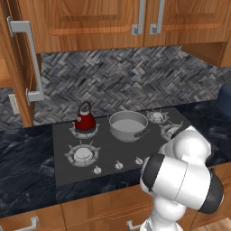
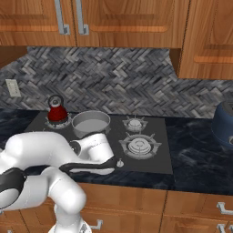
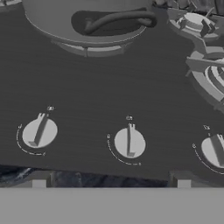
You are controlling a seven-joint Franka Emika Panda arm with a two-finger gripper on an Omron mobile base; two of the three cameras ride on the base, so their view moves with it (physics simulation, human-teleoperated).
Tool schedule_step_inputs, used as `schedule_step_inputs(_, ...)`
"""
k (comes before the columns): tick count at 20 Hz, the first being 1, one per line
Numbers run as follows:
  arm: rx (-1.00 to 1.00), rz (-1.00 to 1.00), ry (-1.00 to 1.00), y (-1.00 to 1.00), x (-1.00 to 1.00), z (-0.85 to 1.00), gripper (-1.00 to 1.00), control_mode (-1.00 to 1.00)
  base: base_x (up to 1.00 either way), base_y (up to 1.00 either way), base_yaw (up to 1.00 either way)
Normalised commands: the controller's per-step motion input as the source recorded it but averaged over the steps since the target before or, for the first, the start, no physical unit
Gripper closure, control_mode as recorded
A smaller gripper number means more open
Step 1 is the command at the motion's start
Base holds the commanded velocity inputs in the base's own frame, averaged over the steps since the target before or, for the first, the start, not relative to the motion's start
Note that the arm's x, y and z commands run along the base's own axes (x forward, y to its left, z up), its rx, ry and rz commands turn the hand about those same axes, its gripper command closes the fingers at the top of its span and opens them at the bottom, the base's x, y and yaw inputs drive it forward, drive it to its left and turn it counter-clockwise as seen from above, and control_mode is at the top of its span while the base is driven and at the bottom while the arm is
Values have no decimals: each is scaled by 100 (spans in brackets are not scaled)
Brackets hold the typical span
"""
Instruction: Pick the kettle from the cabinet and place it on a stove burner. Then pick the pot from the counter and place it on another stove burner. Finally, turn both burners on.
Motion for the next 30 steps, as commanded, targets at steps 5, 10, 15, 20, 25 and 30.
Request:
schedule_step_inputs(5, 32, 17, 31, 29, 0, 100, -100, -100, 0, 0, 0)
schedule_step_inputs(10, 30, 19, 30, 31, 0, 100, -100, -100, 0, 0, 0)
schedule_step_inputs(15, 28, 19, 29, 31, 0, 100, -100, -100, 0, 0, 0)
schedule_step_inputs(20, 28, 18, 28, 27, 0, 100, -100, -100, 0, 0, 0)
schedule_step_inputs(25, 27, 15, 30, 27, 2, 95, -100, -100, 0, 0, 0)
schedule_step_inputs(30, 21, 12, 40, 34, 10, 65, -100, -100, 0, 0, 0)
